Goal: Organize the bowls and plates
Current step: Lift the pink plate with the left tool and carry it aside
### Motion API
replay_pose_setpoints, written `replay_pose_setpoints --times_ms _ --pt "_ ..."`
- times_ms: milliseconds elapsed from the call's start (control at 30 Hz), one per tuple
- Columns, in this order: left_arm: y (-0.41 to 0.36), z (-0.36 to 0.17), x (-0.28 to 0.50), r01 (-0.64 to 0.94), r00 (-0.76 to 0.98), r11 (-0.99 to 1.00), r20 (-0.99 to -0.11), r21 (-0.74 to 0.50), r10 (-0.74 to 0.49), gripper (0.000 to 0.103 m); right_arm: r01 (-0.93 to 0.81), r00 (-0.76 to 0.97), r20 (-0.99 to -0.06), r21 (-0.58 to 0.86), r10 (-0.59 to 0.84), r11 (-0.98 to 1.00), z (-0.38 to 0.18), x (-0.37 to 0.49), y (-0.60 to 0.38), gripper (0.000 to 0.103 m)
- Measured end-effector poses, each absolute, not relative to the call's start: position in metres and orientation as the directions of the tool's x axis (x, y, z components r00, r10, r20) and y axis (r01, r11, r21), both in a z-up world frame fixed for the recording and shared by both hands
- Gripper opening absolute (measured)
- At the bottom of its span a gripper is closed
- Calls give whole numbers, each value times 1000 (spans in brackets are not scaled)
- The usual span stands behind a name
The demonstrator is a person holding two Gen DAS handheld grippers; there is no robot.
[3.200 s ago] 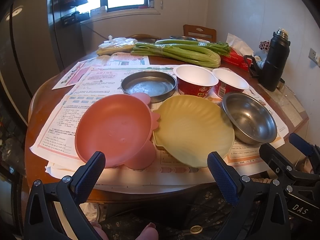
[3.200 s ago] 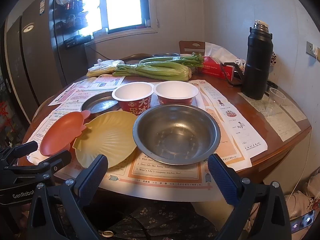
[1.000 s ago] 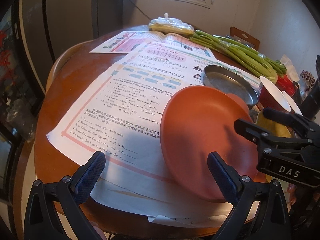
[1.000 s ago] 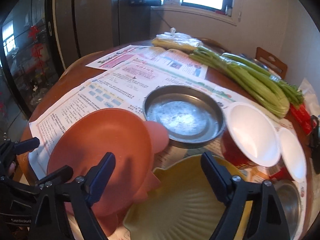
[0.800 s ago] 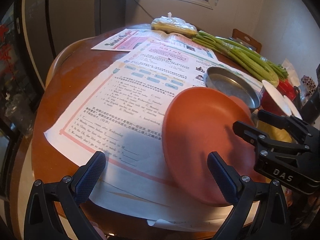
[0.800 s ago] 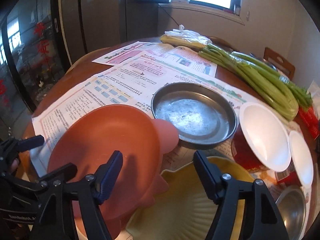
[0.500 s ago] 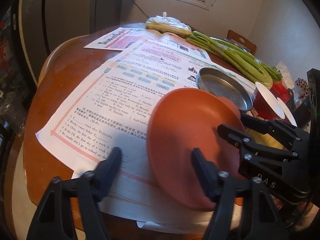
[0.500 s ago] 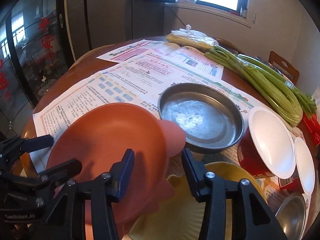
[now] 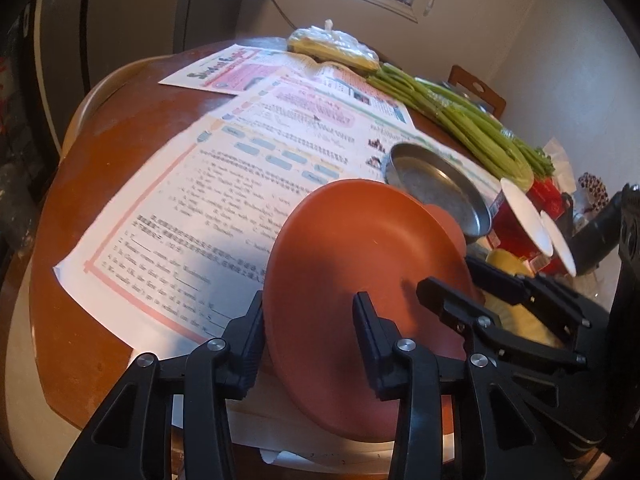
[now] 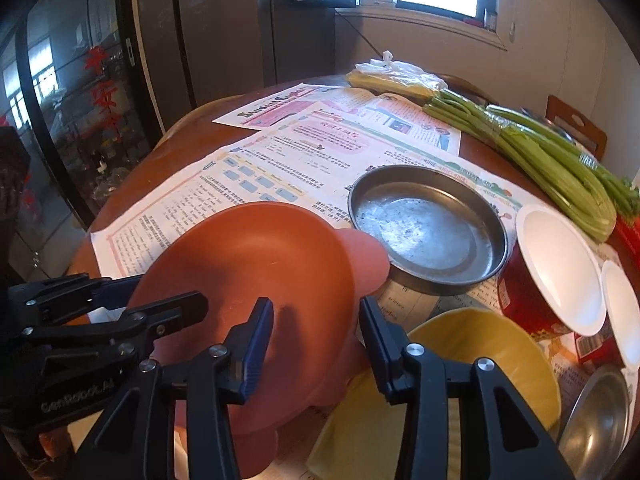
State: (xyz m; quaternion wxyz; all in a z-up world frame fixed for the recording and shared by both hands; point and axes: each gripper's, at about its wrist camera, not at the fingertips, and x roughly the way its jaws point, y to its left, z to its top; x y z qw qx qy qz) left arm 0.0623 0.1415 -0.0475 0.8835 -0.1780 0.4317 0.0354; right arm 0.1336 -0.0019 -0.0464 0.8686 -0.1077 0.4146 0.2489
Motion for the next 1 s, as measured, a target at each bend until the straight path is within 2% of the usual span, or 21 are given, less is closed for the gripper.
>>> replay_pose_setpoints --times_ms 367,1000 --pt "175 -21 67 -242 678 927 -734 -286 -50 42 -540 528 -759 46 381 840 -21 137 22 45" --pt "209 -31 125 -273 648 933 -762 -235 -2 42 -522 484 -782 101 392 847 -33 155 43 46"
